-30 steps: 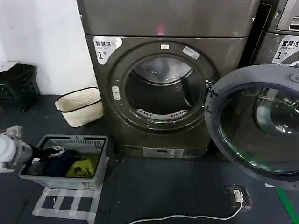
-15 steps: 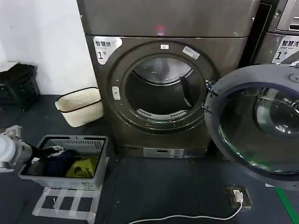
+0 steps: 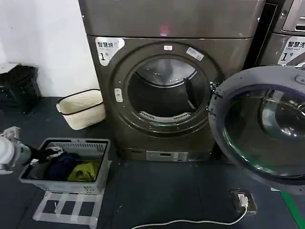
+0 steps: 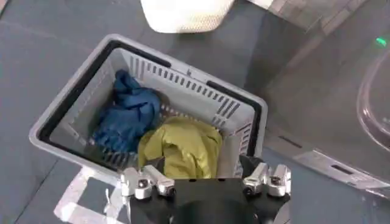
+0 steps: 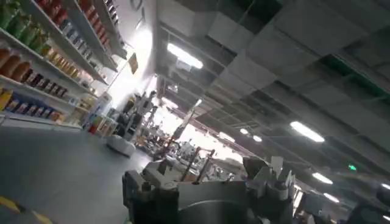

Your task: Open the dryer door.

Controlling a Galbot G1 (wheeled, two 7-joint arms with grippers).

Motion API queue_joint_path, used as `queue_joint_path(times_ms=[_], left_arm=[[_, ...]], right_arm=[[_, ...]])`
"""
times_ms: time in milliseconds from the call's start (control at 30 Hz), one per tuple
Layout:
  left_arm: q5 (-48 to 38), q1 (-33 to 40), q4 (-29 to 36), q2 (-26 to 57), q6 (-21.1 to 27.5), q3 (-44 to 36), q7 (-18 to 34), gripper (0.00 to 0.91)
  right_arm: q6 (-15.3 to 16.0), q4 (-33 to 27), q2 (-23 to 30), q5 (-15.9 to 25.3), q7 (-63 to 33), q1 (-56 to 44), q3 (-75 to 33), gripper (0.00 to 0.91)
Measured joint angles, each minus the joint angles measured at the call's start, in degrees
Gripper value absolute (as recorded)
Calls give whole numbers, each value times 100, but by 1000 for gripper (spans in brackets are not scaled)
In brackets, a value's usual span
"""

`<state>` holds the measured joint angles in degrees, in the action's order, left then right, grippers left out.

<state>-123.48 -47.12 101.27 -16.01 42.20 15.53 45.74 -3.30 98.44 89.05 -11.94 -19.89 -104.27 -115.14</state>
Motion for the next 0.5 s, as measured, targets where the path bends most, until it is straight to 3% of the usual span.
queue_joint_path(times_ms=[500], left_arm=[[146,327,-220,-272,0,-297,-32,907]], right_arm=[[-389,-27,65,-315,373,8,-112,907]])
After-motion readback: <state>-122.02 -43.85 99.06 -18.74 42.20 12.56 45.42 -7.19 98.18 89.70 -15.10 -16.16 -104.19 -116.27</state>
